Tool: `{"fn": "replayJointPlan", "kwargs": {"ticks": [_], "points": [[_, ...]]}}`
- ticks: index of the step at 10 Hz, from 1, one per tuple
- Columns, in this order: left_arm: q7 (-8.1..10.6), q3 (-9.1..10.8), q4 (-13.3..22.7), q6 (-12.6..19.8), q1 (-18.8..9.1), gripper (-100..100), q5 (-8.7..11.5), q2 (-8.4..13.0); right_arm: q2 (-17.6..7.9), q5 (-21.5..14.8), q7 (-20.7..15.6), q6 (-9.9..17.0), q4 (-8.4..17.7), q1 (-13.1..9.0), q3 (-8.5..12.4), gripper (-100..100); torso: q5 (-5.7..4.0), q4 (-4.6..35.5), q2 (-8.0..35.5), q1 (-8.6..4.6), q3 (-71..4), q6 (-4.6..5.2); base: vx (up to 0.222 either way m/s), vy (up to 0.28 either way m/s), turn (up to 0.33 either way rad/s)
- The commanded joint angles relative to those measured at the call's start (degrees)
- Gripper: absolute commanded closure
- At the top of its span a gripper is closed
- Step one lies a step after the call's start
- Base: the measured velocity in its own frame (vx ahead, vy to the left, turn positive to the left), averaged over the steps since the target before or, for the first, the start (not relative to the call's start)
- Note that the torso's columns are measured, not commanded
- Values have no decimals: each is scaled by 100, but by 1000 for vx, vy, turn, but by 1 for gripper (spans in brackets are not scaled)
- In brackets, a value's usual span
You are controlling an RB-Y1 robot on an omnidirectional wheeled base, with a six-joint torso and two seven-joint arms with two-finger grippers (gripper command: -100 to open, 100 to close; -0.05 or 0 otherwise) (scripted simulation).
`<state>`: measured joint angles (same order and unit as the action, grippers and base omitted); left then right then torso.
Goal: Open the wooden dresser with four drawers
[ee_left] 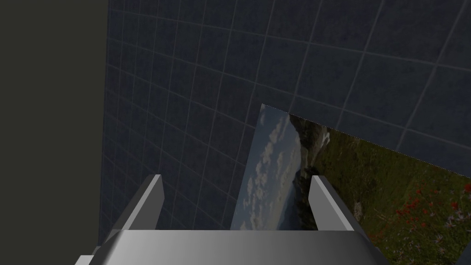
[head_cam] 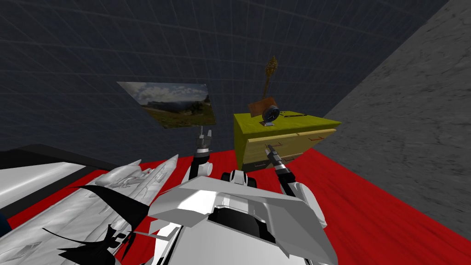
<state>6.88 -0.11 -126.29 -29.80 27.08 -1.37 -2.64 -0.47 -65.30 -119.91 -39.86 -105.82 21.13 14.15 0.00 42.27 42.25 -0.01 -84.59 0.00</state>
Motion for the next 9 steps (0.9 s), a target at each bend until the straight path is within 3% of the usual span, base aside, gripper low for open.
{"fn": "replayJointPlan", "kwargs": {"ticks": [1, 2, 3, 5, 8, 9], "points": [[0, 0, 0, 0, 0, 0, 0, 0, -156, -59, 251, 158, -120, -49, 22, -100, 1, -2, -10, 7, -5, -1, 81, 54, 38], [0, 0, 0, 0, 1, 0, 0, 0, -115, -46, 178, 112, -104, -23, 13, -100, 3, -4, -15, 12, -9, 0, 39, 25, 5], [0, 0, 0, 0, 1, 0, 0, 0, -17, -7, 28, 18, -13, -5, 2, 100, 0, 0, 4, -2, 1, 1, -40, -26, -43], [0, 0, 0, 0, -1, 0, 0, 0, -131, -3, 188, 44, -121, 10, 30, 100, -4, 7, 21, -12, 15, 3, -73, -16, -10], [0, 0, 1, 1, -2, 0, 0, 0, -215, -4, 307, 52, -227, 44, 39, 100, 8, 25, 40, -2, 22, 7, -174, -43, -23], [0, 0, 0, 1, -2, 0, 0, 0, -197, -20, 281, 49, -171, 66, 20, 100, 16, 33, 34, 0, 16, 10, -84, -23, -4]]}}
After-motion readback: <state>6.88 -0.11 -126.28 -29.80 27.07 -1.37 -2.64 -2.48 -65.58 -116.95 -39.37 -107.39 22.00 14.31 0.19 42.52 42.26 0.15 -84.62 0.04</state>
